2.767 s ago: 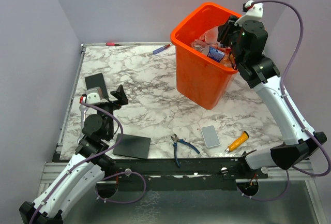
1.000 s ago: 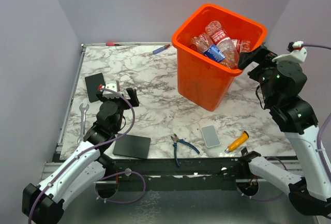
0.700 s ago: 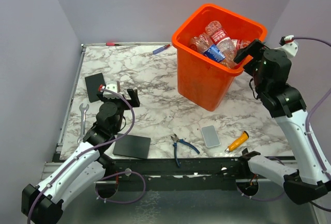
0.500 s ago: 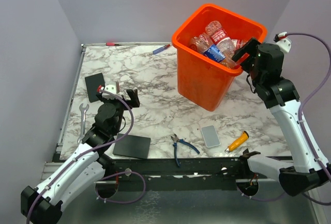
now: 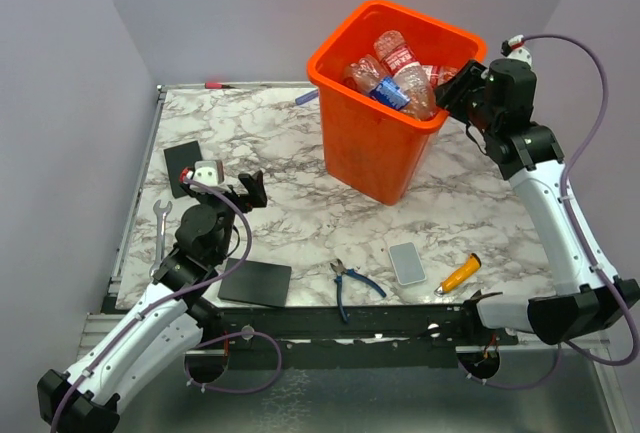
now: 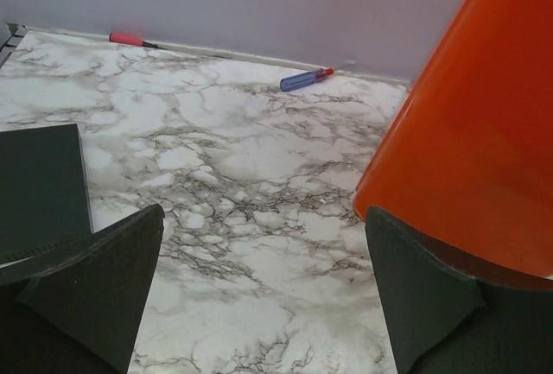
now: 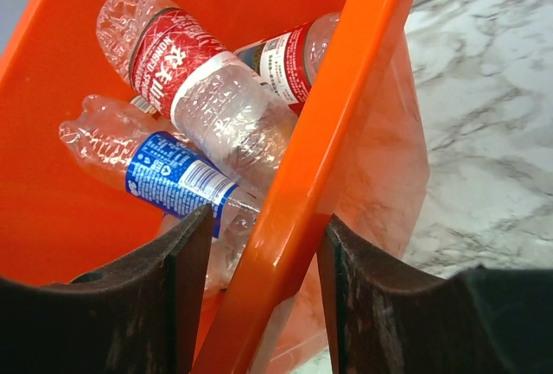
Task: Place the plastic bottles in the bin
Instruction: Move the trash bin to the center of the board, then reset both arms
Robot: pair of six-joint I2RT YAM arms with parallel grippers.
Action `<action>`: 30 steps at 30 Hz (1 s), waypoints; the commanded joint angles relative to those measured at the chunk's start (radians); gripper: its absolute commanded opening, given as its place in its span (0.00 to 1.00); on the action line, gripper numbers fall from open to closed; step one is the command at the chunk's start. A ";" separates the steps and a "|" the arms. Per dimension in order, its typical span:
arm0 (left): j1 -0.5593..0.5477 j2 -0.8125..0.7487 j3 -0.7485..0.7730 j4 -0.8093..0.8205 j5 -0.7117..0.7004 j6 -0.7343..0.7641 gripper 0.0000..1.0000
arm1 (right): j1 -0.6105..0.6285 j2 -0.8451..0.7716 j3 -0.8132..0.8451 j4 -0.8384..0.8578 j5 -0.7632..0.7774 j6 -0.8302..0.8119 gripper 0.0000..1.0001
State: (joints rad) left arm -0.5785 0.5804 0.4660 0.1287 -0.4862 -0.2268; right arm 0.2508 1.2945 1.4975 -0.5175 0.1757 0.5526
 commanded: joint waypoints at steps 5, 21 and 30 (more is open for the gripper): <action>-0.011 -0.002 0.017 0.004 0.005 0.011 0.99 | 0.030 0.097 0.049 0.069 -0.374 0.017 0.49; -0.010 0.105 0.123 -0.124 -0.445 -0.177 0.99 | 0.035 -0.352 -0.141 0.033 0.153 -0.145 1.00; -0.011 0.223 0.197 -0.253 -0.483 -0.367 0.99 | 0.033 -0.454 -0.515 -0.046 0.452 0.029 1.00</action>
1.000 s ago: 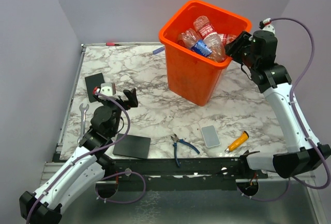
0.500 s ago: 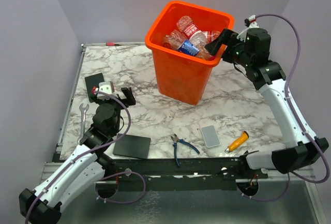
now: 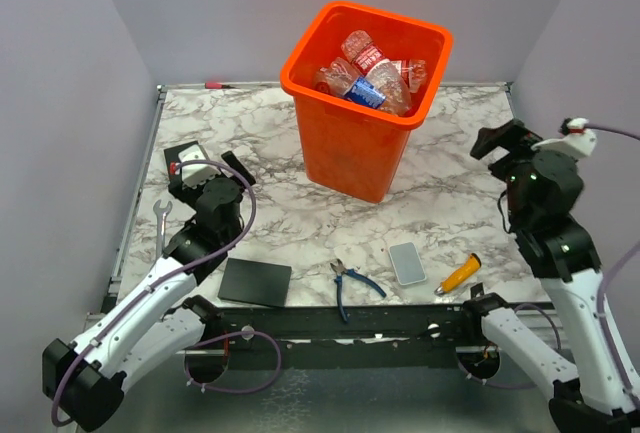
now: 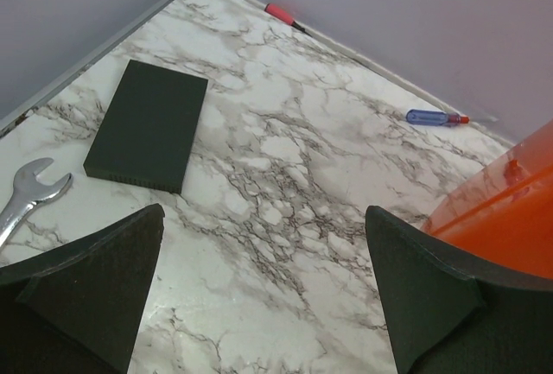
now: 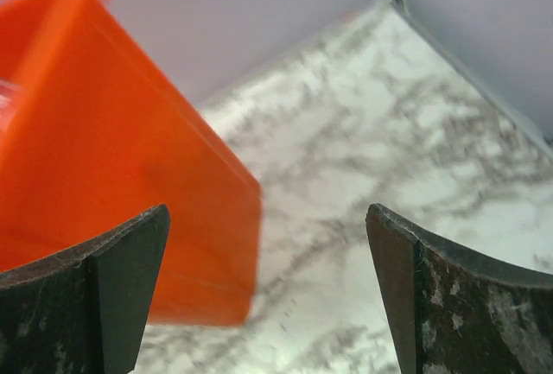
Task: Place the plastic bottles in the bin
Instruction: Reset both arms
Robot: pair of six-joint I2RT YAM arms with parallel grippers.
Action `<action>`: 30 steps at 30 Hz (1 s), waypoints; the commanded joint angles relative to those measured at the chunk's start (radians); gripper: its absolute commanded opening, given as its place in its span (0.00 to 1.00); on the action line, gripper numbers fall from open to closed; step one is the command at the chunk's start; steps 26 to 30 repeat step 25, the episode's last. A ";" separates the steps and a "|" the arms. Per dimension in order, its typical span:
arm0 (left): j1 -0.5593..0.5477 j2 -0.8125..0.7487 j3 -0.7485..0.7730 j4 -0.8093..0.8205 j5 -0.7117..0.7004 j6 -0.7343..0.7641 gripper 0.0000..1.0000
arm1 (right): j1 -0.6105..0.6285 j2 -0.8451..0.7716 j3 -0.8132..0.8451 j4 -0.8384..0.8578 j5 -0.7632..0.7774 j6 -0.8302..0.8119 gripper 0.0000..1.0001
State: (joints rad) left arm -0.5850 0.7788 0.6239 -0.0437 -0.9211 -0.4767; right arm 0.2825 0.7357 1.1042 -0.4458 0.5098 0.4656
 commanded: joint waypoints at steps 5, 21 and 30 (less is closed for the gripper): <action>-0.014 0.036 0.039 -0.090 -0.051 -0.174 0.99 | -0.002 0.125 -0.263 -0.044 0.034 0.257 1.00; -0.033 0.026 0.030 -0.070 -0.077 -0.152 0.99 | -0.002 0.047 -0.389 0.098 -0.025 0.175 1.00; -0.034 0.058 0.044 -0.069 -0.067 -0.148 0.99 | -0.002 0.001 -0.444 0.149 -0.012 0.272 1.00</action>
